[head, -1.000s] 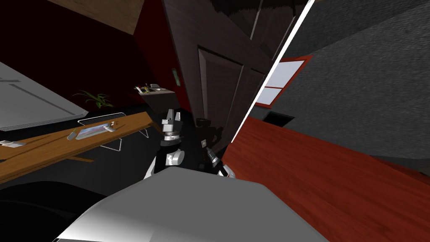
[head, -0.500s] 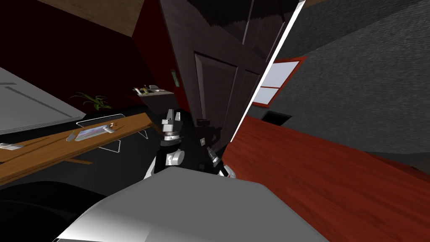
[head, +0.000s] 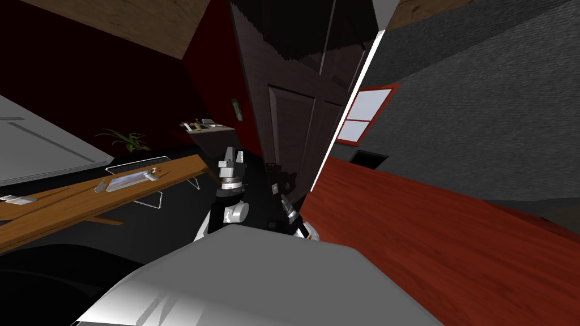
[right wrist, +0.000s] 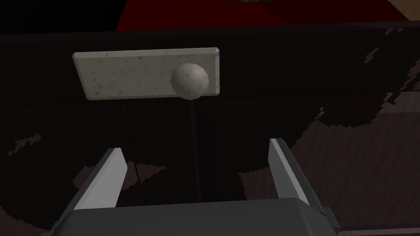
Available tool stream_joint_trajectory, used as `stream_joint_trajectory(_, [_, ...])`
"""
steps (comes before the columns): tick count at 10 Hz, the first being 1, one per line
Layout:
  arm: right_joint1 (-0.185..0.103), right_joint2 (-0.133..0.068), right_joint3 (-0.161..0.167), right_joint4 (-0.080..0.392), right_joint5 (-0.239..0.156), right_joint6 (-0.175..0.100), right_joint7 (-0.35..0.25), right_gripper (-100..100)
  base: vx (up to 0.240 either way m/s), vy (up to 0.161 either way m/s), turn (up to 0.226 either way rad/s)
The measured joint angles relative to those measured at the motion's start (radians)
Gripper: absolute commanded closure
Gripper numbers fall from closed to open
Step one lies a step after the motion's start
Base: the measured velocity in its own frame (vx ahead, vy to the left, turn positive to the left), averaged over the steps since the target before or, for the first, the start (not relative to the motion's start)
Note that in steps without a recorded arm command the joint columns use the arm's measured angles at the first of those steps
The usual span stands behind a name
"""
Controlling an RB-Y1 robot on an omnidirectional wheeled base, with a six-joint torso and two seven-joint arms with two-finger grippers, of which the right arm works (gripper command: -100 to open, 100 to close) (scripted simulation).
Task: Push the door open
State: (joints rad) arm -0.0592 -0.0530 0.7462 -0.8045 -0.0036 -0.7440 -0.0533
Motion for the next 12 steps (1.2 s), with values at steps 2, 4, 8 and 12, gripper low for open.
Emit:
stream_joint_trajectory(2, [-0.004, 0.002, -0.006, -0.001, 0.000, 0.007, 0.001, -100, 0.170, 0.146, 0.025])
stream_joint_trajectory(4, [-0.012, 0.013, -0.014, 0.009, -0.001, 0.008, 0.003, -100, 0.150, 0.134, 0.029])
stream_joint_trajectory(8, [-0.013, 0.019, -0.017, 0.000, -0.001, 0.014, 0.004, 100, 0.005, 0.004, 0.002])
stream_joint_trajectory(12, [-0.009, 0.016, -0.017, 0.003, 0.000, 0.016, 0.004, 100, 0.005, 0.010, -0.006])
